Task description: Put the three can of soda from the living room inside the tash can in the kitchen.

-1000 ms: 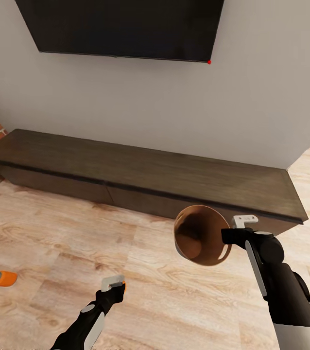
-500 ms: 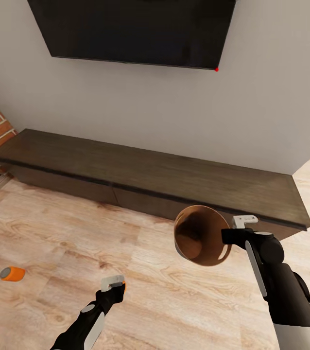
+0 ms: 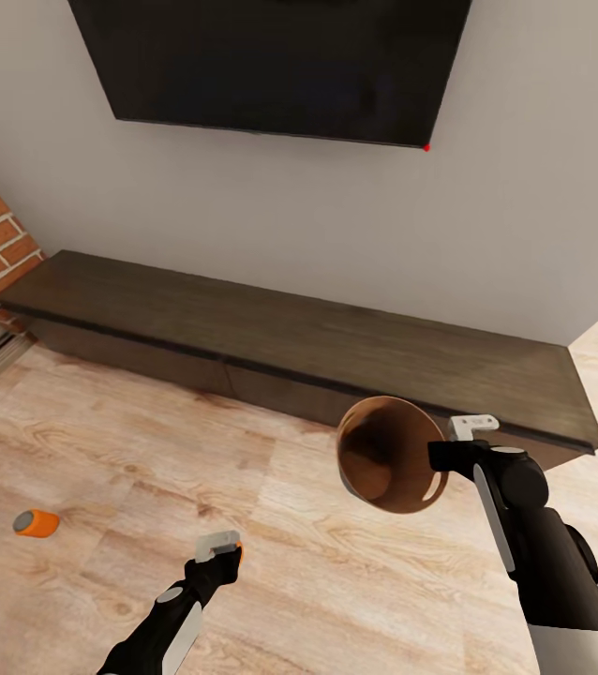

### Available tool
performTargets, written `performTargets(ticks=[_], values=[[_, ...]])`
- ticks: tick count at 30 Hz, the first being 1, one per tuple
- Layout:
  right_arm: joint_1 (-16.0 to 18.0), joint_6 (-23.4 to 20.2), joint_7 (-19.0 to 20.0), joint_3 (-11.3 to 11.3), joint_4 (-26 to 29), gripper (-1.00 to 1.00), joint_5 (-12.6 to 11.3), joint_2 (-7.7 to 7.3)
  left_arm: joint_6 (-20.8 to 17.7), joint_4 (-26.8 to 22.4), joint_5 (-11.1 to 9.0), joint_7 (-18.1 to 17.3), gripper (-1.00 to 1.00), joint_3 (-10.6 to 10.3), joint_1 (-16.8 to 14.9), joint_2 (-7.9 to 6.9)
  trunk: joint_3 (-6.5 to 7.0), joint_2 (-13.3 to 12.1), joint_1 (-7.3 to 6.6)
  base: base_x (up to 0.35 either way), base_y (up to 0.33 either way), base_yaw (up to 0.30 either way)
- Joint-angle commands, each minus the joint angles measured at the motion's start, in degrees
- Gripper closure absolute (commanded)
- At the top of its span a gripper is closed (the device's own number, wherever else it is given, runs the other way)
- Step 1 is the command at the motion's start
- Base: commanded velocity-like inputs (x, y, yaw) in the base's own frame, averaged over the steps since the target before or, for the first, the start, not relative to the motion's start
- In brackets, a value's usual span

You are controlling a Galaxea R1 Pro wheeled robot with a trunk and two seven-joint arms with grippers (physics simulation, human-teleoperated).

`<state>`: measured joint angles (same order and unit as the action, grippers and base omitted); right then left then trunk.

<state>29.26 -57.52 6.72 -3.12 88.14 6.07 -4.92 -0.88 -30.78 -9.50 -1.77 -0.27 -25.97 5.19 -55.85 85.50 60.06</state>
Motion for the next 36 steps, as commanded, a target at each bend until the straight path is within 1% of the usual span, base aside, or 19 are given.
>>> performTargets(ticks=[1,13,17,20,22,24,28,29,30,31,32,34,35,36], values=[[0.0,0.0,0.0,0.0,0.0,1.0,-1.3,0.0,0.0,0.0,0.0,0.0,1.0,0.0,0.0,0.0,0.19,-0.4,-0.23,0.0,0.0,0.008],[0.0,0.0,0.0,0.0,0.0,1.0,-1.3,0.06,0.0,-0.3,0.0,-0.1,1.0,0.0,0.0,0.0,2.34,-5.2,-2.86,0.0,0.0,0.001],[0.0,0.0,0.0,0.0,-0.1,1.0,-1.4,0.07,0.1,-0.7,0.0,-0.2,1.0,0.1,0.0,0.0,2.34,-5.2,-2.86,0.0,0.0,0.0],[-0.1,0.0,0.0,0.0,-0.1,1.0,-1.4,0.08,0.0,-2.8,-0.1,-0.5,1.0,0.2,0.0,-0.02,2.34,-5.2,-2.86,0.0,0.0,0.0],[-0.3,0.0,0.0,0.0,-0.2,1.0,-1.4,0.09,-0.3,-5.5,-0.2,-1.3,1.0,0.3,0.0,-0.09,2.34,-5.2,-2.86,0.0,0.0,0.0],[-0.4,0.0,0.0,0.0,-0.2,1.0,-1.4,0.13,-1.0,-7.1,-0.3,-2.0,1.0,0.3,0.0,-0.13,2.34,-5.2,-2.86,0.0,0.0,0.0],[-0.6,0.0,0.0,0.0,-0.3,1.0,-1.3,0.2,-5.0,-9.3,-0.3,-4.6,1.0,0.4,0.0,-0.63,2.34,-5.2,-2.86,0.0,0.0,0.0],[-0.6,0.0,0.0,0.0,-0.5,1.0,-1.3,0.23,-7.2,-10.2,-0.4,-7.3,1.0,0.4,0.0,-1.19,2.34,-5.2,-2.86,0.0,0.0,0.0],[-0.7,0.0,0.0,0.0,-0.7,1.0,-1.3,0.23,-8.2,-10.6,-0.4,-9.0,1.0,0.4,0.0,-1.62,2.34,-5.2,-2.86,0.0,0.0,0.0],[-0.7,0.0,0.0,0.0,-1.0,1.0,-1.3,0.24,-10.1,-11.5,-0.4,-13.3,1.0,0.5,0.0,-2.73,2.34,-5.2,-2.86,0.0,0.0,0.0],[-0.7,0.0,0.0,0.0,-1.2,1.0,-1.3,0.25,-11.0,-11.9,-0.4,-15.8,1.0,0.5,0.0,-3.32,2.34,-5.2,-2.86,0.0,0.0,0.0],[-0.8,0.1,0.0,0.0,-1.7,1.0,-1.2,0.26,-14.2,-13.6,-0.5,-25.9,1.0,0.6,0.0,-5.4,2.34,-5.2,-2.86,0.0,0.0,0.0],[-0.8,0.1,0.0,0.0,-2.2,1.0,-1.2,0.26,-16.3,-14.5,-0.6,-30.2,1.0,0.6,0.0,-6.29,2.34,-5.2,-2.86,0.0,0.0,0.0],[-0.8,0.1,0.0,0.0,-2.5,1.0,-1.2,0.28,-17.5,-14.9,-0.6,-32.2,1.0,0.6,0.0,-6.72,2.34,-5.2,-2.86,0.0,0.0,0.0]])
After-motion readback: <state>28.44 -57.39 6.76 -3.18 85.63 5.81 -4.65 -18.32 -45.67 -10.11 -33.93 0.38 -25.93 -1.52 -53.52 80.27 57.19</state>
